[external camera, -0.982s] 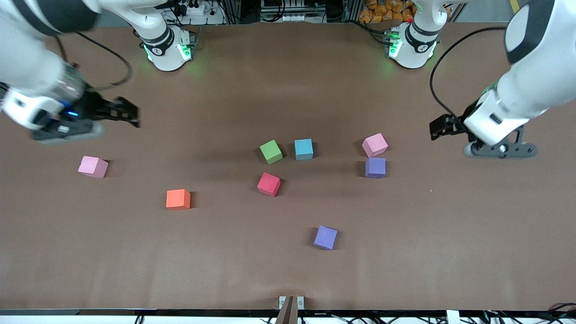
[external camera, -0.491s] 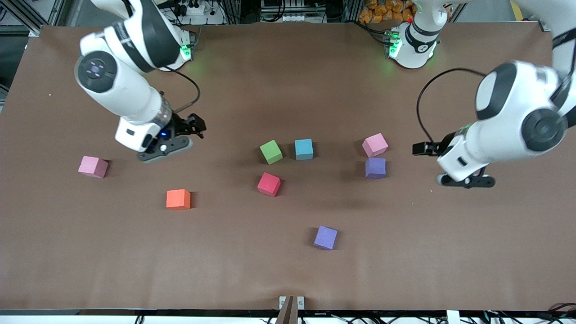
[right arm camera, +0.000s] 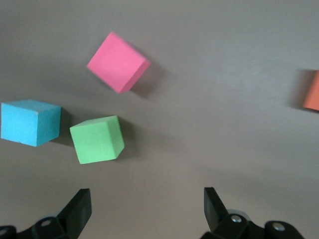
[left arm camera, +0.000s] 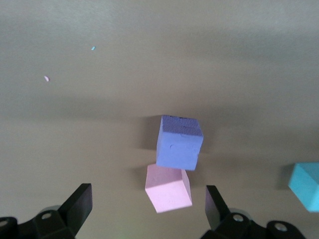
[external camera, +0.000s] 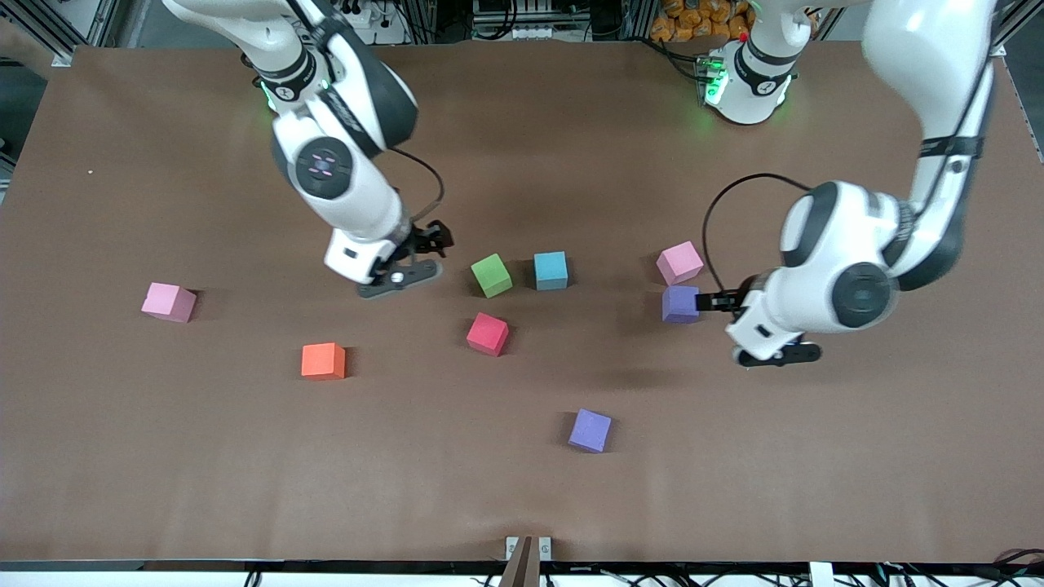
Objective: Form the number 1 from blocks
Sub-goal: 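Grasp green with the right gripper while the left gripper grasps purple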
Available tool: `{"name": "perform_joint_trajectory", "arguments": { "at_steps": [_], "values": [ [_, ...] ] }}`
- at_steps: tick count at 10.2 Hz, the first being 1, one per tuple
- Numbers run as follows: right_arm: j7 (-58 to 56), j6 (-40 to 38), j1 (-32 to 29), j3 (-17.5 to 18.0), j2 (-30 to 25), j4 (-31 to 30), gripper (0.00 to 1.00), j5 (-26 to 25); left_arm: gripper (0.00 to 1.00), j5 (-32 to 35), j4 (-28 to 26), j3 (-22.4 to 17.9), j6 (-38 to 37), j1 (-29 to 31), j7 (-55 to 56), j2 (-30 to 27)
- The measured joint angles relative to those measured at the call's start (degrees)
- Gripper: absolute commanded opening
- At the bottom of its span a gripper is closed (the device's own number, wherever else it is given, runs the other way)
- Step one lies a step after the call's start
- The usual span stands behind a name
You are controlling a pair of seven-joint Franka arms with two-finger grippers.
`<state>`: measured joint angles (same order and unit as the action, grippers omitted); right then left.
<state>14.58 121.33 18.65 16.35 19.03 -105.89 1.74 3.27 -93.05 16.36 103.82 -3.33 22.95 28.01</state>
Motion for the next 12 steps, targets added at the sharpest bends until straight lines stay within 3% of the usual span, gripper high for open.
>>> {"name": "perform_joint_trajectory", "arguments": {
  "at_steps": [6,12],
  "values": [
    [1.14,8.6,4.89,0.0,7.43,0.02,1.0,-1.04,1.0,4.26,-4.44,0.02,7.39,-3.05,1.61,3.03],
    [3.05,12.32,7.11,-0.09,11.72,0.04,1.0,-2.05,1.0,5.73,-5.03,-0.14,7.92,-5.13,1.79,6.27]
  ]
}}
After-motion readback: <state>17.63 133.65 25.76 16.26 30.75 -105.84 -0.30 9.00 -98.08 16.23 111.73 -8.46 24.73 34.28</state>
